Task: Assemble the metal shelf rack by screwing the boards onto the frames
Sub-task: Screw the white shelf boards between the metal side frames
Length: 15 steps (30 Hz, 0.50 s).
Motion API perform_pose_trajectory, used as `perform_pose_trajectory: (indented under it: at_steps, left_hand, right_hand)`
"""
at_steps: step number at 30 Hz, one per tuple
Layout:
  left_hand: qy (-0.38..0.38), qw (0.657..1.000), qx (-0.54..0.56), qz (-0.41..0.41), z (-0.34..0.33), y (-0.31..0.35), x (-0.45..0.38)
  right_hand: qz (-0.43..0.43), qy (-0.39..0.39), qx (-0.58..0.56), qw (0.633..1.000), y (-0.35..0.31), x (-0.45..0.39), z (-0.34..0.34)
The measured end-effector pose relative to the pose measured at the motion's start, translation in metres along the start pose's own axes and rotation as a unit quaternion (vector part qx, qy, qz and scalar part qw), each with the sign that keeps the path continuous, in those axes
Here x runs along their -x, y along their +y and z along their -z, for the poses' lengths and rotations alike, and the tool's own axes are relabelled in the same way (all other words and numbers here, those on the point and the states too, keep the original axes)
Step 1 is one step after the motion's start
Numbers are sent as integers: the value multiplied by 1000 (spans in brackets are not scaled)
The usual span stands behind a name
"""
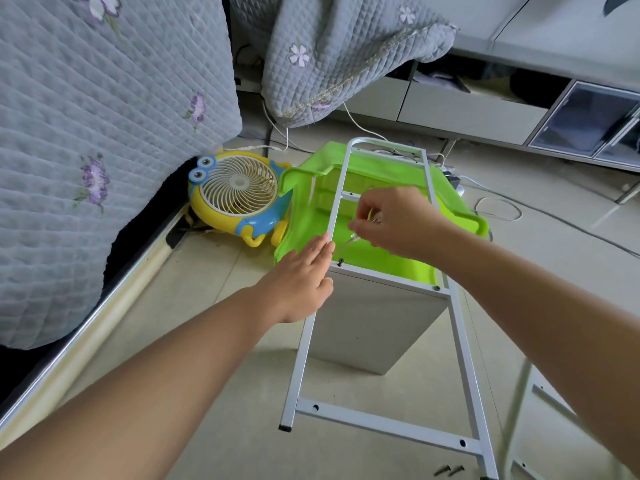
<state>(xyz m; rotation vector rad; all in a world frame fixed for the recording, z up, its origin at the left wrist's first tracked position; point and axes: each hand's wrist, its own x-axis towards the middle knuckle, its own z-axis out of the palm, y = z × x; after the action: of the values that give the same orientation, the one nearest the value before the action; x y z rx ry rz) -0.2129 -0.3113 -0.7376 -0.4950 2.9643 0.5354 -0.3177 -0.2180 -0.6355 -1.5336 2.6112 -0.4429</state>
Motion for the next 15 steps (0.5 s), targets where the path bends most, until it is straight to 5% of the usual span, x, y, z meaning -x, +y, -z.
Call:
perform_pose_trajectory:
  at_steps: [6,15]
  left_hand:
    - [6,1000,8,-5,-1,0,0]
    - [9,1000,6,-4,-3,-1,1]
  right_hand:
    - [6,62,31,998,9,2,7]
    - [42,6,-34,999,22,15,17]
